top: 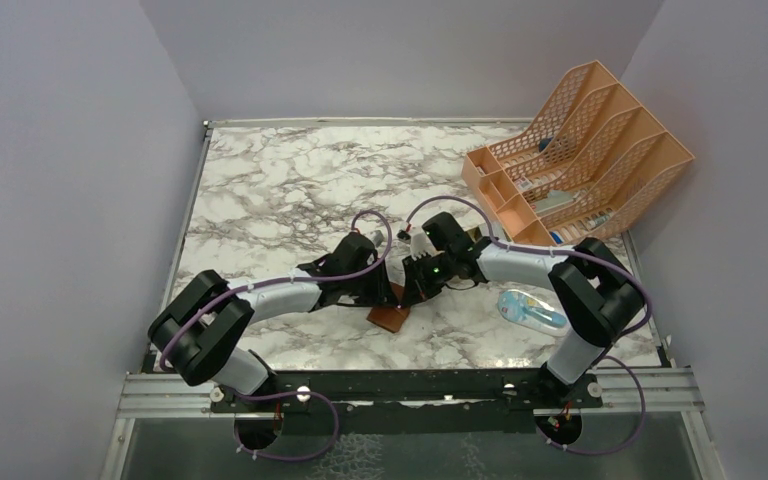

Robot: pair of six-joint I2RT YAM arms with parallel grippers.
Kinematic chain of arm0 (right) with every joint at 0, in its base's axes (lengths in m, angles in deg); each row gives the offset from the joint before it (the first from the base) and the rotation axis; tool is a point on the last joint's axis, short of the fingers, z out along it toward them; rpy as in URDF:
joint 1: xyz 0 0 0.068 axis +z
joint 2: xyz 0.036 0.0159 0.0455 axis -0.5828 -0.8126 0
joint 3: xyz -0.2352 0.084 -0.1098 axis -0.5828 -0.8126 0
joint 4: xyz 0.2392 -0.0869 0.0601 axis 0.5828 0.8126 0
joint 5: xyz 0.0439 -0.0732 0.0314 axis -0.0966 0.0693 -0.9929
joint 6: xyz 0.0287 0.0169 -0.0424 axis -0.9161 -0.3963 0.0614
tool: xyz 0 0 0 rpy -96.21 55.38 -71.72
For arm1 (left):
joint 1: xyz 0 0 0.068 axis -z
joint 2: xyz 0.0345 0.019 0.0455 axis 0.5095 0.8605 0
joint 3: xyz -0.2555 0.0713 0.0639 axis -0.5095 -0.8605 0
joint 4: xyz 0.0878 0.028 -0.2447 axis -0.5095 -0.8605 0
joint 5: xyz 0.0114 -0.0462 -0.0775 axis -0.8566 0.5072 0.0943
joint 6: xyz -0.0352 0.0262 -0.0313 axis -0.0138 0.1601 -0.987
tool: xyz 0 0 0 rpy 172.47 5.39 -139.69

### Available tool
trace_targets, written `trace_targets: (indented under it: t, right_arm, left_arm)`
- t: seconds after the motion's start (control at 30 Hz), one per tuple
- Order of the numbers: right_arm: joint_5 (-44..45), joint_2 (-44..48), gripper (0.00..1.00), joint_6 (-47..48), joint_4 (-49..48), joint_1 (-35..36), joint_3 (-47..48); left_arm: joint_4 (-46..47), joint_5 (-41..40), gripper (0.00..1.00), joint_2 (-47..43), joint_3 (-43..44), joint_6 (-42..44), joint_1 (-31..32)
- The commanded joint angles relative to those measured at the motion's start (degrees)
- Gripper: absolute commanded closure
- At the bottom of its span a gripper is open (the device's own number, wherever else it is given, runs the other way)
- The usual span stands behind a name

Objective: Put the credit cards into the card holder
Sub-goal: Close the card holder at the center of the board.

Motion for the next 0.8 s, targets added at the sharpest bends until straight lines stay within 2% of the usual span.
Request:
trace_targets:
  t: [0.0,0.17,0.33,0.5,0.77]
  right_arm:
    - [0.9,1.4,0.99,0.1,1.2,0.5,-1.0]
    - [-0.2,0.1,0.99,1.0,1.8,0.7,-1.1]
    - [3.1,-1.1,0.99,1.3,3.7,0.8,-0.7]
    - [5.4,-1.2,0.99,-0.2,3.2,0.8,-0.1]
    - [8.3,-1.1,0.99,-2.8,2.3,0.8,0.7]
  left_arm:
    - [-3.3,-0.8,0.77,2.9,-1.8,0.4,1.1]
    - [-3.1,-0.9,0.76,3.0,-2.0,0.2,1.1]
    - [-3.1,-1.4,0.76,2.9,-2.3,0.4,1.1]
    - [-3.1,-1.4,0.80,3.6,-2.3,0.9,1.1]
    - [-3.0,-1.3,0.78,1.6,-2.0,1.0,1.1]
